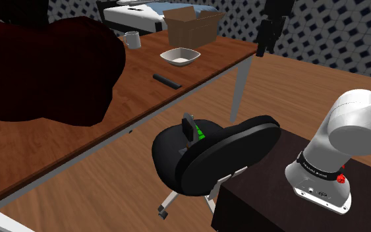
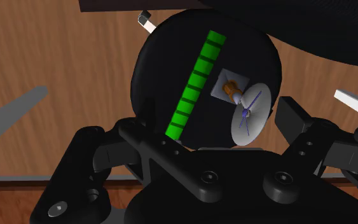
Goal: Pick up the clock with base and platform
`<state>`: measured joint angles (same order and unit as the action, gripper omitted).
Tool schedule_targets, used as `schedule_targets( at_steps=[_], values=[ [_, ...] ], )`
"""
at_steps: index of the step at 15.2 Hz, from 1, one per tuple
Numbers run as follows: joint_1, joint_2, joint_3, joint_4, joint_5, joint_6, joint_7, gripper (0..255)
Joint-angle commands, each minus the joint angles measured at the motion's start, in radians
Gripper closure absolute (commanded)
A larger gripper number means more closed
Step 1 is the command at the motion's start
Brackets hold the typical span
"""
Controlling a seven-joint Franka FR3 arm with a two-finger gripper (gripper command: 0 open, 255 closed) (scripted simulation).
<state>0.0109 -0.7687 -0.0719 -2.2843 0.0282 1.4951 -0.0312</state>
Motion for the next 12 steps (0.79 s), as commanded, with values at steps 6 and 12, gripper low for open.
schedule_targets(
  at_steps=[6, 12],
  values=[
    [0.012, 0.073, 0.055, -0.081, 0.041, 0.163, 0.078, 0],
    [0.027, 0.209, 0.12, -0.13, 0.081, 0.362, 0.165, 0]
  ],
)
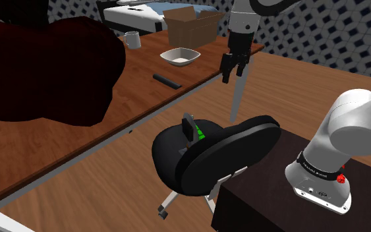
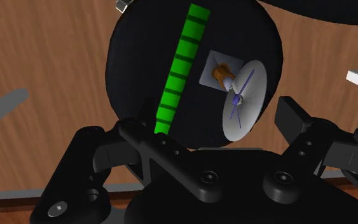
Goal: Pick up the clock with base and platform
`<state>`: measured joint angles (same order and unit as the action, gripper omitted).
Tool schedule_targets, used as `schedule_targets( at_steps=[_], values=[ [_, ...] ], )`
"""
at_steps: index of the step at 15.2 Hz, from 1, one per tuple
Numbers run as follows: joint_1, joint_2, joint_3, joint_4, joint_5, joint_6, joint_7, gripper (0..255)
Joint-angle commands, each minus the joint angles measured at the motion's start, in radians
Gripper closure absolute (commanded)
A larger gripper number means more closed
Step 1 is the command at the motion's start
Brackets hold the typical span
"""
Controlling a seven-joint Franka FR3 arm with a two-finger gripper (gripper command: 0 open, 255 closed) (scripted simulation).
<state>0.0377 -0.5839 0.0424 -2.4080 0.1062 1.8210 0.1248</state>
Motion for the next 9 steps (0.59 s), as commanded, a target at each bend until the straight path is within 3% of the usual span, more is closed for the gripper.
schedule_targets(
  at_steps=[1, 9],
  values=[
    [0.002, 0.052, 0.016, -0.01, 0.009, 0.068, 0.024, 0],
    [0.016, 0.311, 0.093, 0.021, 0.027, 0.314, 0.14, 0]
  ],
)
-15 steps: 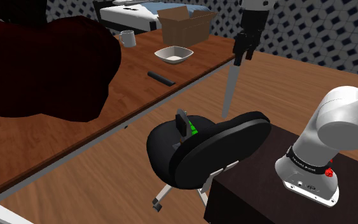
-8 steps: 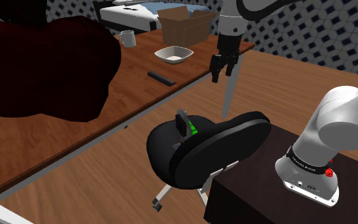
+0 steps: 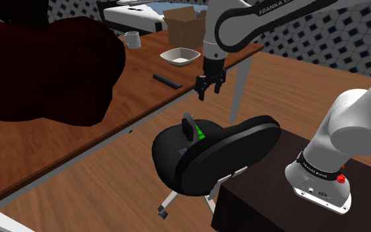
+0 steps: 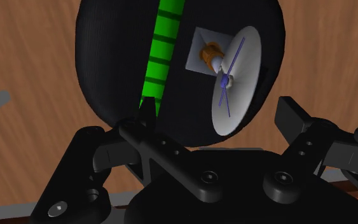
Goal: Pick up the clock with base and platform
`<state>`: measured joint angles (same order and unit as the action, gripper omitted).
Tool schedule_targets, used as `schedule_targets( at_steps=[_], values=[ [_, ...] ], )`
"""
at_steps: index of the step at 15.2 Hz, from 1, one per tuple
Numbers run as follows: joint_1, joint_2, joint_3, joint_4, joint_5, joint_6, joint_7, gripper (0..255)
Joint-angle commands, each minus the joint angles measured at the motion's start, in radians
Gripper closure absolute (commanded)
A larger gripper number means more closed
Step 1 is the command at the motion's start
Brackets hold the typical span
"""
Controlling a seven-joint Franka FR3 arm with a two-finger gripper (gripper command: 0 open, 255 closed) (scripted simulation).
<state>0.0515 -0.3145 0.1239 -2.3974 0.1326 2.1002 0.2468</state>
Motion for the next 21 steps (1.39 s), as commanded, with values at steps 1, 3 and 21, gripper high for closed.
schedule_targets(
  at_steps=[1, 3, 21],
  values=[
    [0.004, 0.077, 0.019, 0.021, -0.001, 0.062, 0.034, 0],
    [0.006, 0.151, 0.034, 0.046, -0.008, 0.115, 0.066, 0],
    [0.024, 0.45, 0.06, 0.125, -0.062, 0.343, 0.173, 255]
  ],
)
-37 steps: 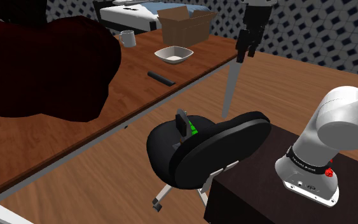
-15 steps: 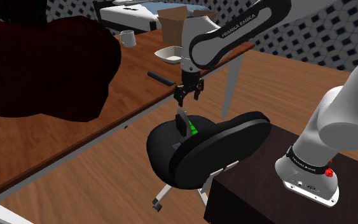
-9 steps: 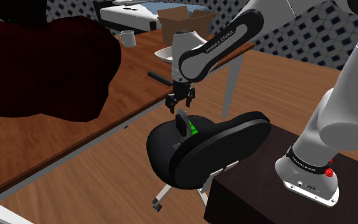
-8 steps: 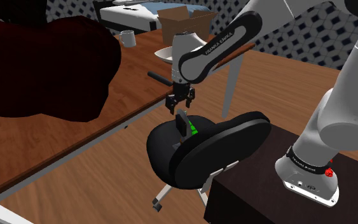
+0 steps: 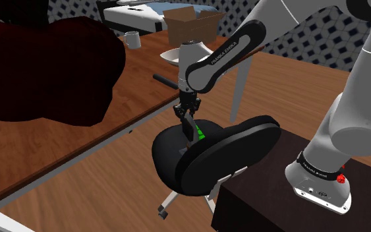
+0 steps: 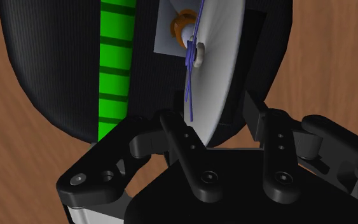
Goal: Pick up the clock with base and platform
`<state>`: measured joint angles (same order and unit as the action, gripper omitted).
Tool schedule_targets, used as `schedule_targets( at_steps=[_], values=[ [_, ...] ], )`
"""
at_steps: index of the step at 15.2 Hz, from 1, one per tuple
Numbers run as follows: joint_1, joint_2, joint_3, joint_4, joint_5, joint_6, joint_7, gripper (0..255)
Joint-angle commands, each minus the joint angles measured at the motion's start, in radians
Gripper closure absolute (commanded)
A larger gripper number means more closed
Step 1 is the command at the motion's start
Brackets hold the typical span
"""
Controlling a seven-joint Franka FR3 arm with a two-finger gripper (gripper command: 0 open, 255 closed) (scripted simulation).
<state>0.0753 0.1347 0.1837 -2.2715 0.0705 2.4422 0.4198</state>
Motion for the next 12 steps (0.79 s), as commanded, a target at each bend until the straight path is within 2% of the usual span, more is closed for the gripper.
schedule_targets(
  at_steps=[1, 8, 12],
  values=[
    [0.0, 0.0, 0.0, 0.0, 0.0, 0.001, 0.0, 255],
    [0.0, 0.001, 0.0, 0.0, 0.0, 0.001, 0.0, 255],
    [-0.001, -0.037, 0.001, 0.014, 0.006, -0.051, -0.001, 255]
  ],
)
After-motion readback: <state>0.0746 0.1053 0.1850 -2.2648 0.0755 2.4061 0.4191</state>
